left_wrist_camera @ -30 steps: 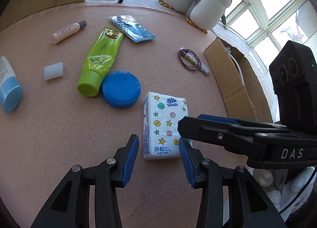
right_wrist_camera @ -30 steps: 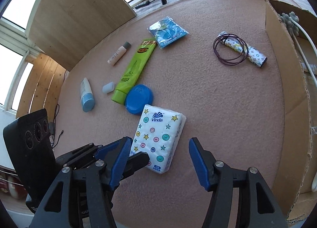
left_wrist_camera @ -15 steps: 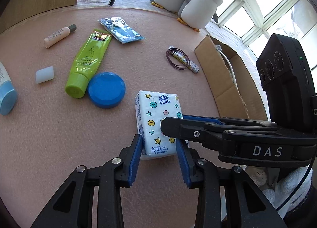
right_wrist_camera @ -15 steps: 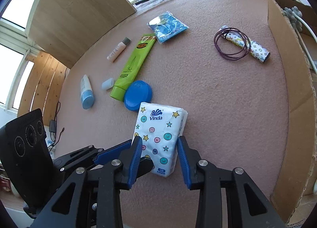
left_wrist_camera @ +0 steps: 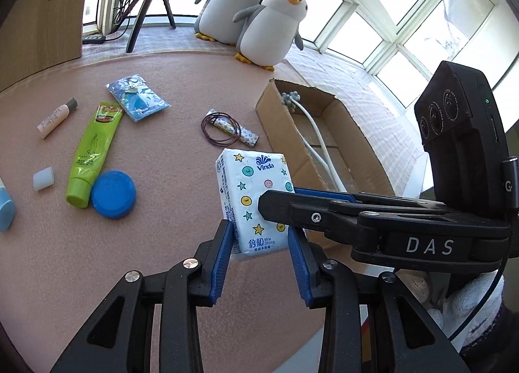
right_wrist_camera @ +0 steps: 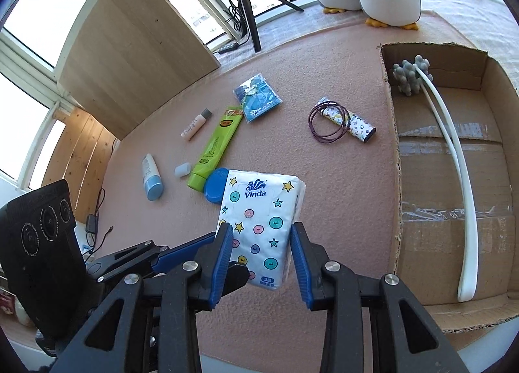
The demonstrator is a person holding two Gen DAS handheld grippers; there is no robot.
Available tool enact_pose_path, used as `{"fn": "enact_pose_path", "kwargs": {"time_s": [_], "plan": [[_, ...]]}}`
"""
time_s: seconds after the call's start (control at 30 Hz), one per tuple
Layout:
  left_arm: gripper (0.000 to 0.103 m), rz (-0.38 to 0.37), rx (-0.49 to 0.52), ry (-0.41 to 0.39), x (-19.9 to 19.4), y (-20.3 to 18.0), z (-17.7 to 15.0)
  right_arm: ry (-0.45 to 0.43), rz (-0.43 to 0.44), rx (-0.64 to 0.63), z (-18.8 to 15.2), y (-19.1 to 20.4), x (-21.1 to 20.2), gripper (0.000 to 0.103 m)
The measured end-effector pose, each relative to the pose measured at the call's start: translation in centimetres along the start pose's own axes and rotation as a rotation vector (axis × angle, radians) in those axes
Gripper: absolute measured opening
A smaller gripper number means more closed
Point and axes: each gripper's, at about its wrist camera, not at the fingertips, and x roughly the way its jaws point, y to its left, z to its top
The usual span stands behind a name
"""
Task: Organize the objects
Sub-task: 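Carry the tissue pack with the right tool into the box and release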
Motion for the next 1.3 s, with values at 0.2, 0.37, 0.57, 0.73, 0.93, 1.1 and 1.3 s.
{"fn": "enact_pose_path", "kwargs": {"time_s": [0.2, 0.37, 0.57, 0.73, 0.93, 1.1, 1.3], "plan": [[0.038, -0.046, 0.06, -0.005, 0.8, -3.7, 1.1, -0.061, -0.039, 0.022, -0.1, -2.1, -3.2, 0.033], [0.038, -0.075, 0.101, 0.007, 2.6, -6.6, 1.9, -0.097, -0.074, 0.054, -0.3, -4.2, -5.2, 0.033], [0.038, -0.102, 0.14, 0.021, 4.6, -9.5, 2.6, -0.124, -0.105, 0.095, -0.5, -6.8, -6.8, 0.033], [0.038, -0.112, 0.166, 0.037, 6.2, -11.2, 2.8, -0.135, -0.12, 0.124, -0.7, -8.6, -7.7, 0.033], [0.038, -0.115, 0.189, 0.05, 7.6, -12.7, 3.0, -0.143, -0.131, 0.146, -0.9, -10.0, -8.4, 0.033], [0.038, -0.111, 0.205, 0.047, 8.0, -13.4, 3.0, -0.15, -0.135, 0.143, -0.9, -10.5, -8.7, 0.033], [0.042, -0.092, 0.216, 0.034, 7.5, -13.4, 2.9, -0.163, -0.156, 0.142, -1.0, -10.5, -8.9, 0.041]]}}
